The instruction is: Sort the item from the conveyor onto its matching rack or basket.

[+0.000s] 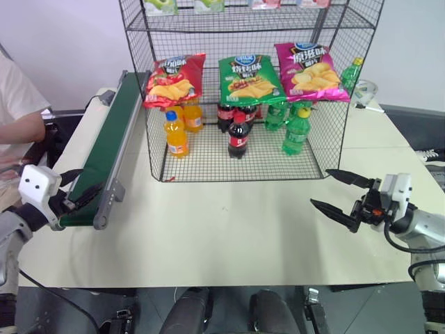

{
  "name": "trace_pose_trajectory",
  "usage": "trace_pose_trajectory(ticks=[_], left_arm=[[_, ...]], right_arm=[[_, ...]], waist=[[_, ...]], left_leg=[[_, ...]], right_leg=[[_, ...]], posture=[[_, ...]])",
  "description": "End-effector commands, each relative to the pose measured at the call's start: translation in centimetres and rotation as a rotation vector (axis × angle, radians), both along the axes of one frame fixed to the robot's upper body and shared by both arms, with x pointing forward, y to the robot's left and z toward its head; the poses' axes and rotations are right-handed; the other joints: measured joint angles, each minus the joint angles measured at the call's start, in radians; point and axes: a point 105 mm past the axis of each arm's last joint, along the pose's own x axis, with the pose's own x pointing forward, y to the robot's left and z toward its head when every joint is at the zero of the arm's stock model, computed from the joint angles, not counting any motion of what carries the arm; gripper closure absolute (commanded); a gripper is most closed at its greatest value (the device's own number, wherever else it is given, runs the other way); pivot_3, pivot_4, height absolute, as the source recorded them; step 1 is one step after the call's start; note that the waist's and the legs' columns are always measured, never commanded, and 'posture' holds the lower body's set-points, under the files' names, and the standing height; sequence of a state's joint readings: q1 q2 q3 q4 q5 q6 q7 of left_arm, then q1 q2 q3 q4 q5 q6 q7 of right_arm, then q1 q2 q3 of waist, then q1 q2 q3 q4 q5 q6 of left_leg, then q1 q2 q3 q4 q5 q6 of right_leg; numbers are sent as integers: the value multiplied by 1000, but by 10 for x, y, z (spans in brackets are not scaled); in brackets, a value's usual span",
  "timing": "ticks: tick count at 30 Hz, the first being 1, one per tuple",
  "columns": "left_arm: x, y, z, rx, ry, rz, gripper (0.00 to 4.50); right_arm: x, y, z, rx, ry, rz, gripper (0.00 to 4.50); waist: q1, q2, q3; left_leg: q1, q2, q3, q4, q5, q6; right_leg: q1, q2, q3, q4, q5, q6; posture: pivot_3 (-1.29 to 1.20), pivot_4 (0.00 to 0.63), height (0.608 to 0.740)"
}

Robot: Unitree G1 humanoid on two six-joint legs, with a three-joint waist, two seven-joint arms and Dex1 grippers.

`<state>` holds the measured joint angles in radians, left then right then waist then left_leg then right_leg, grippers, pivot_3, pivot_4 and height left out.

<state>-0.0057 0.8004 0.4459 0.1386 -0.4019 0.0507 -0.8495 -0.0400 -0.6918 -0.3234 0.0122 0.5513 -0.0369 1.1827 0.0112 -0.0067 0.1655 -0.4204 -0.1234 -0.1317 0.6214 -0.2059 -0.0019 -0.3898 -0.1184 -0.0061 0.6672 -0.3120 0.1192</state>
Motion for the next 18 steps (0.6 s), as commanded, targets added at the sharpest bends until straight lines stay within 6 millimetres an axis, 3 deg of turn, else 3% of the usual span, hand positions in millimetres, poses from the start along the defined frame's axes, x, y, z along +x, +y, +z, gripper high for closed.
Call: trace_pose_trajectory(ticks=[1, 18], left_arm=[[0, -3, 8, 12, -37, -25, 1270], [-8, -1, 3, -24, -66, -49, 1270]], right_arm=[[-1, -2, 6, -8, -39, -9, 0], [5, 4, 5, -14, -42, 9, 0]], waist=[[0, 0, 0], [0, 0, 0]], left_leg=[[0, 0, 0, 0, 0, 0], [0, 0, 0, -1, 0, 0]], right_leg=[[0, 0, 0, 0, 0, 0], [0, 0, 0, -1, 0, 0]], posture=[[0, 150, 740], [0, 150, 740]])
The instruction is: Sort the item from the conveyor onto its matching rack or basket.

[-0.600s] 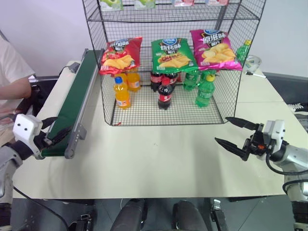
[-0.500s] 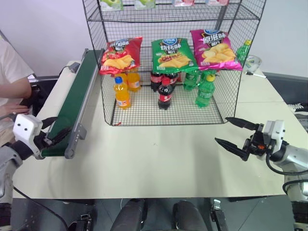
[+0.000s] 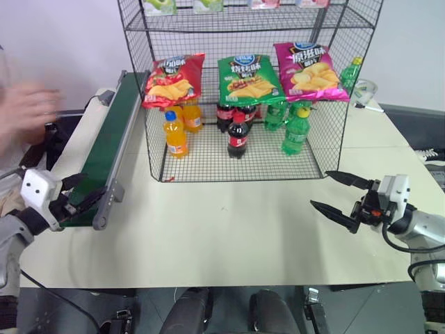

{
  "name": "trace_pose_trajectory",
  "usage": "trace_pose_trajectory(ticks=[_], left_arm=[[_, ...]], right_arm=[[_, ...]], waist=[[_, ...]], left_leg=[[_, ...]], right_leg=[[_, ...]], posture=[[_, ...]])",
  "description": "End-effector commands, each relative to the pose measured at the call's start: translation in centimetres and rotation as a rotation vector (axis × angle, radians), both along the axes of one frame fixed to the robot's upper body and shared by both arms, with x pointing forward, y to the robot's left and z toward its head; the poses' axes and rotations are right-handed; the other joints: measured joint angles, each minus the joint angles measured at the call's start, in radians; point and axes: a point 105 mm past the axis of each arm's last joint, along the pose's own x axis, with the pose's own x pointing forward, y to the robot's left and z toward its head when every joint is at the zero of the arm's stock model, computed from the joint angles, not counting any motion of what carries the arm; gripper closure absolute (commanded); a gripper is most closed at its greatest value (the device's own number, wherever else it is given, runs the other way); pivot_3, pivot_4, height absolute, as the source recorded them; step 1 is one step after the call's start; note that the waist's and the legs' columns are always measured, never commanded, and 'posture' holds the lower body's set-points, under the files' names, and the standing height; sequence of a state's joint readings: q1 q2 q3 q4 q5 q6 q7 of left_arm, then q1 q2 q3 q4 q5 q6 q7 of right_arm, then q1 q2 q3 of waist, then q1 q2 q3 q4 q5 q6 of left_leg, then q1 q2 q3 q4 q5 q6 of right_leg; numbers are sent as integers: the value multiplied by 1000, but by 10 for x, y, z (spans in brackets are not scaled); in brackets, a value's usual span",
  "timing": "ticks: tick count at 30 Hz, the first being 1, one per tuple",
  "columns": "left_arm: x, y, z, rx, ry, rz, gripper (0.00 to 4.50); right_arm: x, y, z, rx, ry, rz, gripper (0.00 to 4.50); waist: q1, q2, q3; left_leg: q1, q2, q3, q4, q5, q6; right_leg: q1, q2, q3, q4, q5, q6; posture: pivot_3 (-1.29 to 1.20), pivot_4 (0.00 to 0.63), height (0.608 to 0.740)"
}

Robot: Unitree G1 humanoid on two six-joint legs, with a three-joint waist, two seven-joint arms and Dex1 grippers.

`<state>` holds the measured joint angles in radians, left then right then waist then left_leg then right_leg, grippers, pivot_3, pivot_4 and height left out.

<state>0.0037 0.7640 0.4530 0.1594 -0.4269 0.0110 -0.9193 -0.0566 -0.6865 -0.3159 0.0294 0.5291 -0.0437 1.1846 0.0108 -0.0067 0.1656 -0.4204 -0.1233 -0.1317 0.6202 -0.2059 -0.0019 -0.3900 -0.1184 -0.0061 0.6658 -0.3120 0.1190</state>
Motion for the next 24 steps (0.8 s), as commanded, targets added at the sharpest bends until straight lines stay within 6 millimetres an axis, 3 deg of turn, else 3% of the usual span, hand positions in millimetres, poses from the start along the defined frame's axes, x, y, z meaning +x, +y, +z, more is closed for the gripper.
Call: trace_pose_trajectory(ticks=[1, 13, 24], left_arm=[[-2, 6, 10, 32, -70, 17, 1270], [4, 11, 10, 67, -124, 39, 1270], [-4, 11, 1, 82, -110, 35, 1270]], right_arm=[[3, 3, 7, -3, -45, 11, 0], [11, 4, 7, -14, -70, 14, 0], [11, 3, 6, -21, -66, 19, 0]], waist=[[0, 0, 0], [0, 0, 0], [0, 0, 0]], left_leg=[[0, 0, 0, 0, 0, 0], [0, 0, 0, 0, 0, 0], [0, 0, 0, -2, 0, 0]], right_leg=[[0, 0, 0, 0, 0, 0], [0, 0, 0, 0, 0, 0], [-1, 0, 0, -1, 0, 0]], posture=[[0, 150, 740], [0, 150, 740], [0, 150, 740]])
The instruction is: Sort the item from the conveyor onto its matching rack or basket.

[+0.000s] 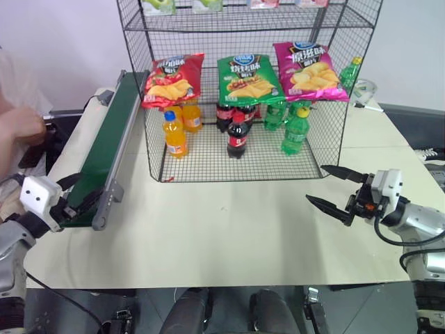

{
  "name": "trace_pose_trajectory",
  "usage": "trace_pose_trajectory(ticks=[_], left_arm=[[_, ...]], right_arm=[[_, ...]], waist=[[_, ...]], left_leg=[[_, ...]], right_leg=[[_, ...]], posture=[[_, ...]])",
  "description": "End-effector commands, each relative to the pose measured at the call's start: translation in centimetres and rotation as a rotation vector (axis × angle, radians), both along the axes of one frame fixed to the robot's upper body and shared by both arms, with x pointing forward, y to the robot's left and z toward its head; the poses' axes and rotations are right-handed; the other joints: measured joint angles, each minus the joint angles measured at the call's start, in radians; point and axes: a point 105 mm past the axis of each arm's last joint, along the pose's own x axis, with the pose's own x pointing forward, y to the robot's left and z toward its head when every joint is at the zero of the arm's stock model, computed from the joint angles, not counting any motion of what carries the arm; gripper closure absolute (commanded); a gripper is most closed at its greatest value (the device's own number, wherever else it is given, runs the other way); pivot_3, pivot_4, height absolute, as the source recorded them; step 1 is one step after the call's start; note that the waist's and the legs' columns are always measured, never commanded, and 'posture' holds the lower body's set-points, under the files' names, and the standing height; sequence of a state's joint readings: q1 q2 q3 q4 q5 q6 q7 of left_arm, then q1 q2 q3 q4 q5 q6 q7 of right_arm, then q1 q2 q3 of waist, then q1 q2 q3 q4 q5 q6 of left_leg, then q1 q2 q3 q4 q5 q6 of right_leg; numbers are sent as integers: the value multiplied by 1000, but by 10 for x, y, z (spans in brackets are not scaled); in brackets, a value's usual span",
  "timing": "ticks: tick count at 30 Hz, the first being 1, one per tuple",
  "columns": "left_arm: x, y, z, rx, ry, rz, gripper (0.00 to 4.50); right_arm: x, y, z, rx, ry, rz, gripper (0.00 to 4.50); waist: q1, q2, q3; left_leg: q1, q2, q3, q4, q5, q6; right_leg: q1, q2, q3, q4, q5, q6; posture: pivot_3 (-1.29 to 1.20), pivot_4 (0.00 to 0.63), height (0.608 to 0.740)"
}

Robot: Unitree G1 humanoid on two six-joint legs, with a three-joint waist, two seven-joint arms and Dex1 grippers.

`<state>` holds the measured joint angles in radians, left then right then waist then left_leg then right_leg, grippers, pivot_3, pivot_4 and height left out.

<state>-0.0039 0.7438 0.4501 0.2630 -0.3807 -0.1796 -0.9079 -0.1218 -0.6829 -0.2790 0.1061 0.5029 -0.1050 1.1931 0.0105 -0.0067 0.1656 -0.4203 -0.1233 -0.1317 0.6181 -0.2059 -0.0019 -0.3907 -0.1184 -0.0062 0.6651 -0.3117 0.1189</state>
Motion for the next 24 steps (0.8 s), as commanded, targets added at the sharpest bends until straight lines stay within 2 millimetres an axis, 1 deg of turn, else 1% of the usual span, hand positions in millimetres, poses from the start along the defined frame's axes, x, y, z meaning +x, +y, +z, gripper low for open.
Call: trace_pose_trajectory(ticks=[1, 17, 24], left_arm=[[-3, 2, 6, 16, -28, 7, 1270], [-8, -1, 0, 4, -20, 0, 1270], [-14, -5, -2, -17, -10, -13, 1270]], right_arm=[[0, 1, 7, -2, -33, 8, 0], [0, 2, 4, -12, -22, 16, 0], [0, 3, 4, -11, -20, 24, 0]], waist=[[0, 0, 0], [0, 0, 0], [0, 0, 0]], left_leg=[[0, 0, 0, 0, 0, 0], [0, 0, 0, -1, 0, 0], [0, 0, 0, -1, 0, 0]], right_leg=[[0, 0, 0, 0, 0, 0], [0, 0, 0, 0, 0, 0], [0, 0, 0, 0, 0, 0]], posture=[[0, 150, 740], [0, 150, 740], [0, 150, 740]])
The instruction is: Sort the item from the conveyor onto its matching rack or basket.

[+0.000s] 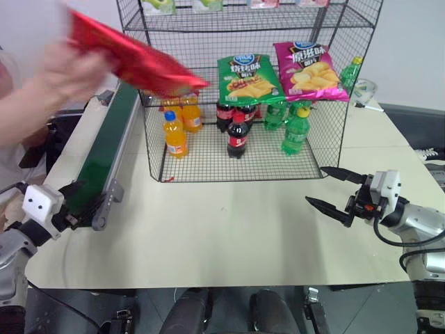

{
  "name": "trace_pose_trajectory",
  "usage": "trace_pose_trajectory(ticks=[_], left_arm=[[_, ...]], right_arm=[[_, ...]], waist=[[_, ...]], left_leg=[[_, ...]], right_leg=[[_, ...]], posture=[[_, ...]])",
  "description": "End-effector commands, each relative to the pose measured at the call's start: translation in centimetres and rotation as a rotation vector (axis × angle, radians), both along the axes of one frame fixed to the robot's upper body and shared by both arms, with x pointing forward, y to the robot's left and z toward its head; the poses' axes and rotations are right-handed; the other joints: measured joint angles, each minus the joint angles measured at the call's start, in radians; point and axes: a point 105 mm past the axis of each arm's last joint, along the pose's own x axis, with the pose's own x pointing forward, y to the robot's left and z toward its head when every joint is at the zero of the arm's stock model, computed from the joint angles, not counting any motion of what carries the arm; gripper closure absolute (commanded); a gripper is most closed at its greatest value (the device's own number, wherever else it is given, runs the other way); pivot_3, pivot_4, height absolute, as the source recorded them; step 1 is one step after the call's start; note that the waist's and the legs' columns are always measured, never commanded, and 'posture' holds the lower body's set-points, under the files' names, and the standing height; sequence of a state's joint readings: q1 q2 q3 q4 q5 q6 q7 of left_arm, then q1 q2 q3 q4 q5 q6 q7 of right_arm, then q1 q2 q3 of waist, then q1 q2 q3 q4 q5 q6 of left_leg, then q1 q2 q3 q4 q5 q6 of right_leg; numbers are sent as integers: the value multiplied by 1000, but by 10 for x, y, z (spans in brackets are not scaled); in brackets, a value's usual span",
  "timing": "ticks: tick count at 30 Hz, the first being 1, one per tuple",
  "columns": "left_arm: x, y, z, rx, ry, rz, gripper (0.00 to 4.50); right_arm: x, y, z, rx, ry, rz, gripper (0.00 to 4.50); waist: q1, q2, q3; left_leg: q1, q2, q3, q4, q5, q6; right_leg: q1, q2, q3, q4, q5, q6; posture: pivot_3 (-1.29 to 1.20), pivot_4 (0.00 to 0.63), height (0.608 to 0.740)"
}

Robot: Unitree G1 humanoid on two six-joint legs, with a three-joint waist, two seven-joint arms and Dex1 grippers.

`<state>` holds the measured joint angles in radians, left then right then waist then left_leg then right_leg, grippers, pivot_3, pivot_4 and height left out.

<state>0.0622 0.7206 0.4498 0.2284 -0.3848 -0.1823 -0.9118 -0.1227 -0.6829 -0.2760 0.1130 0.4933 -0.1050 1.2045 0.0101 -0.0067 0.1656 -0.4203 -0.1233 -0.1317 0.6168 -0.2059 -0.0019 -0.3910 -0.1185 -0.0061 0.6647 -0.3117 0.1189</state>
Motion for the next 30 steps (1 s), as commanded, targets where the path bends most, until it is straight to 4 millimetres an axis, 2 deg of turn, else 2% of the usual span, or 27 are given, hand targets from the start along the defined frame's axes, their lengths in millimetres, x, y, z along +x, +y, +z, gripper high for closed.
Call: trace_pose_trajectory(ticks=[1, 10, 21, 27, 30], left_arm=[[-4, -2, 12, -10, -48, -6, 1270], [-9, -4, 12, -64, -28, 11, 1270], [-10, 1, 13, 48, -84, 35, 1270], [-30, 9, 13, 270, -182, 67, 1270], [-44, 16, 13, 390, -237, 119, 1270]], right_arm=[[1, 4, 7, 0, -31, 19, 0], [2, 12, 6, 14, -27, 43, 0], [6, 17, 6, 21, -32, 55, 0], [4, 22, 6, 55, -8, 87, 0], [3, 33, 6, 84, 2, 120, 0]], waist=[[0, 0, 0], [1, 0, 0], [1, 0, 0], [-2, 0, 0], [-1, 0, 0]], left_leg=[[0, 0, 0, 0, 0, 0], [0, 0, 0, 0, 0, 0], [0, 0, 0, -1, 0, 0], [0, 0, 0, -2, 0, 0], [0, 0, 0, -3, 0, 0]], right_leg=[[0, 0, 0, 0, 0, 0], [0, 0, 0, 0, 0, 0], [0, 0, 0, -1, 0, 0], [0, 0, 0, -2, 0, 0], [0, 0, 0, -2, -1, -1]], posture=[[0, 150, 740], [0, 150, 740], [0, 150, 740], [0, 150, 740], [0, 150, 740]])
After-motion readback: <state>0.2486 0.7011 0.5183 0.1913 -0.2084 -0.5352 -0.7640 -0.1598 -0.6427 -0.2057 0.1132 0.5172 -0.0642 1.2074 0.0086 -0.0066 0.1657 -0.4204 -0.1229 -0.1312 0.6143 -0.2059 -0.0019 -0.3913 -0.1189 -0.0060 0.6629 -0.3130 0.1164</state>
